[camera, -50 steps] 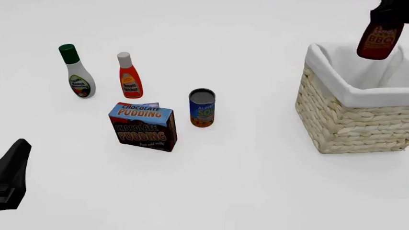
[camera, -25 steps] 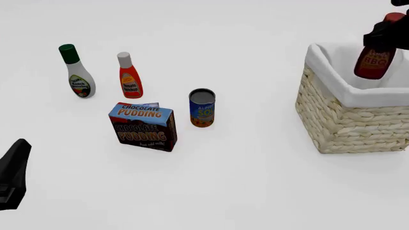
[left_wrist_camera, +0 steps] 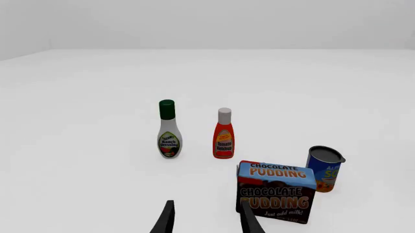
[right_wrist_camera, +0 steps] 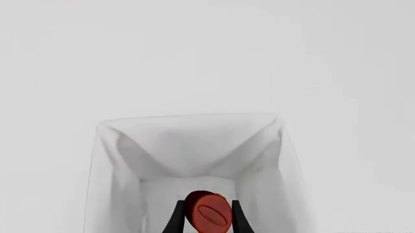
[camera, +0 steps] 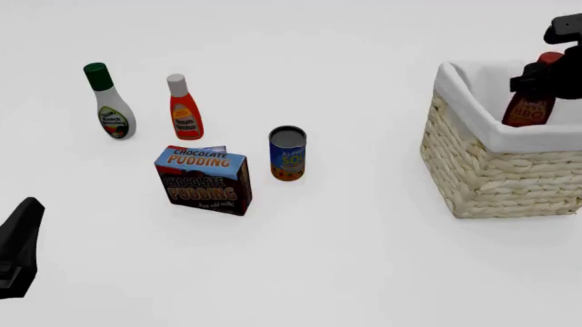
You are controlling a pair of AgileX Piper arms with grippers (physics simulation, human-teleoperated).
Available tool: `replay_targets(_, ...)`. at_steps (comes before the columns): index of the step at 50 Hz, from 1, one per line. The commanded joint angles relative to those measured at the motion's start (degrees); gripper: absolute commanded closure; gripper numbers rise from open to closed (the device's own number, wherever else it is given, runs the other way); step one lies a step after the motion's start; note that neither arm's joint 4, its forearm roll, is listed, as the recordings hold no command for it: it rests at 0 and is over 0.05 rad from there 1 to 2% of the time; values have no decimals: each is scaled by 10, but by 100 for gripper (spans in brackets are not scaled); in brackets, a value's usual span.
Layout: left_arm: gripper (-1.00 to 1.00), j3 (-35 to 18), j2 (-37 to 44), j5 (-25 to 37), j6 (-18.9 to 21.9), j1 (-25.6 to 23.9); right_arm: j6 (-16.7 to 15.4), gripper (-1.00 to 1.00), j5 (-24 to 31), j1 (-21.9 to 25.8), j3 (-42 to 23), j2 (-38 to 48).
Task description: Pick the bbq sauce and place it in the basket.
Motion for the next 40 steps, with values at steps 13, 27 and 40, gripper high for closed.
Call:
replay_targets(13, -100, 0, 0, 0, 0, 0, 11, 100, -33, -5, 3, 41)
replay_targets(27, -100, 0, 0, 0, 0, 0, 9, 100, -45, -7, 3, 62)
replay_targets(40, -100, 0, 0, 0, 0, 0, 5, -100, -42, -7, -4, 69)
